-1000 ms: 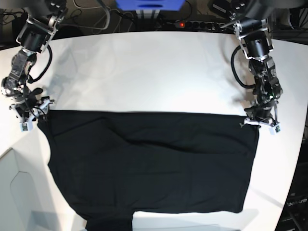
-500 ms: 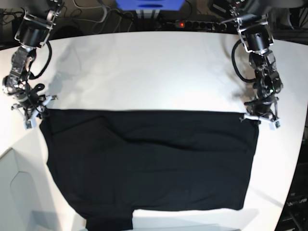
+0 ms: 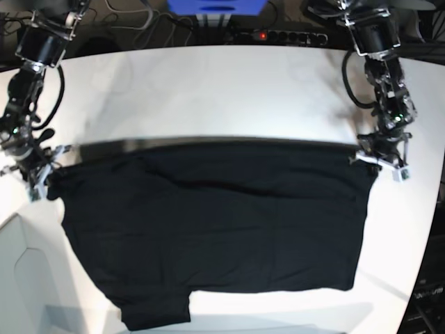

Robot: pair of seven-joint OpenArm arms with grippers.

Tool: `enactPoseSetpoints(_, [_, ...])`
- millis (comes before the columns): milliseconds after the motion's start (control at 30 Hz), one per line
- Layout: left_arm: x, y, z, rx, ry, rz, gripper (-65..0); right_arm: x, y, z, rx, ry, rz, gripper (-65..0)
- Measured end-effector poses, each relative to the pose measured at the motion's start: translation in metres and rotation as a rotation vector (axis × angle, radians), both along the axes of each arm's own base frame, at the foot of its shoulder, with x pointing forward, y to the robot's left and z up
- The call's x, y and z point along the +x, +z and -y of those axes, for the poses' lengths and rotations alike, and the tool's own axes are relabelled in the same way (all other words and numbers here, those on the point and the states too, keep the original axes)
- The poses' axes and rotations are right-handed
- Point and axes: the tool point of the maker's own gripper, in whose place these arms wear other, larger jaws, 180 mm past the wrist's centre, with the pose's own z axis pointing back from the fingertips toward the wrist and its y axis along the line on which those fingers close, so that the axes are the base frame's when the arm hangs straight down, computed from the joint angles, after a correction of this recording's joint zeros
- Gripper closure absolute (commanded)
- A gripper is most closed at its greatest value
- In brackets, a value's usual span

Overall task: Fold the T-shirt properly
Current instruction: 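Drag the shirt back toward the robot with both grippers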

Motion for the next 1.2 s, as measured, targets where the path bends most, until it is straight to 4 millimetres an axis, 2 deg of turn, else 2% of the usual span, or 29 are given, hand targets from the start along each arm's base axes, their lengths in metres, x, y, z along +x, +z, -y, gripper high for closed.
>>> enactPoseSetpoints(133, [0.037, 0.036, 0.0, -0.007, -0.021, 0.065, 0.0, 0.037, 0.038, 0.007, -0.039, 0.002, 0.052, 0.0])
enactPoseSetpoints(233, [0.056, 0.057, 0.0, -0.011, -0.028, 0.088, 0.0, 0.067, 0.062, 0.009, -0.036, 0.007, 0.092, 0.0])
enactPoseSetpoints(333, [0.063, 0.067, -0.001, -0.016, -0.034, 0.083, 0.0, 0.08, 0.068, 0.018, -0.018, -0.021, 0.078, 0.0])
enactPoseSetpoints(400, [0.064, 0.067, -0.001, -0.018, -0.035, 0.082, 0.0, 0.078, 0.067, 0.021, -0.013, -0.033, 0.068, 0.0])
enactPoseSetpoints(467, [0.059, 0.061, 0.001, -0.027, -0.039, 0.064, 0.0, 0.068, 0.058, 0.027, -0.013, -0.055, 0.038, 0.0])
enactPoseSetpoints(533, [0.046, 0.048, 0.0, -0.024, -0.038, 0.04, 0.0, 0.051, 0.043, 0.031, -0.027, -0.059, -0.001, 0.0])
enactPoseSetpoints(600, [0.026, 0.029, 0.001, -0.028, -0.036, -0.013, 0.0, 0.03, 0.026, 0.028, -0.053, -0.05, -0.05, 0.0])
enactPoseSetpoints(667, [0.003, 0.012, -0.007, -0.05, 0.006, -0.055, 0.0, 0.011, 0.014, 0.024, -0.065, -0.033, -0.077, 0.0])
enactPoseSetpoints(800, [-0.027, -0.008, -0.016, -0.071, 0.071, -0.099, 0.0, -0.01, 0.013, 0.008, -0.094, 0.014, -0.066, 0.0])
enactPoseSetpoints(933, [-0.056, -0.031, -0.01, -0.09, 0.086, -0.153, 0.0, -0.046, 0.0, 0.009, -0.129, 0.016, -0.125, 0.0])
enactPoseSetpoints(1100, [-0.08, -0.031, 0.004, -0.071, 0.07, -0.165, 0.0, -0.087, -0.014, 0.017, -0.121, -0.05, -0.178, 0.0])
enactPoseSetpoints(1200, [-0.094, -0.021, 0.009, -0.039, 0.037, -0.161, 0.0, -0.107, -0.013, 0.024, -0.132, -0.075, -0.186, 0.0])
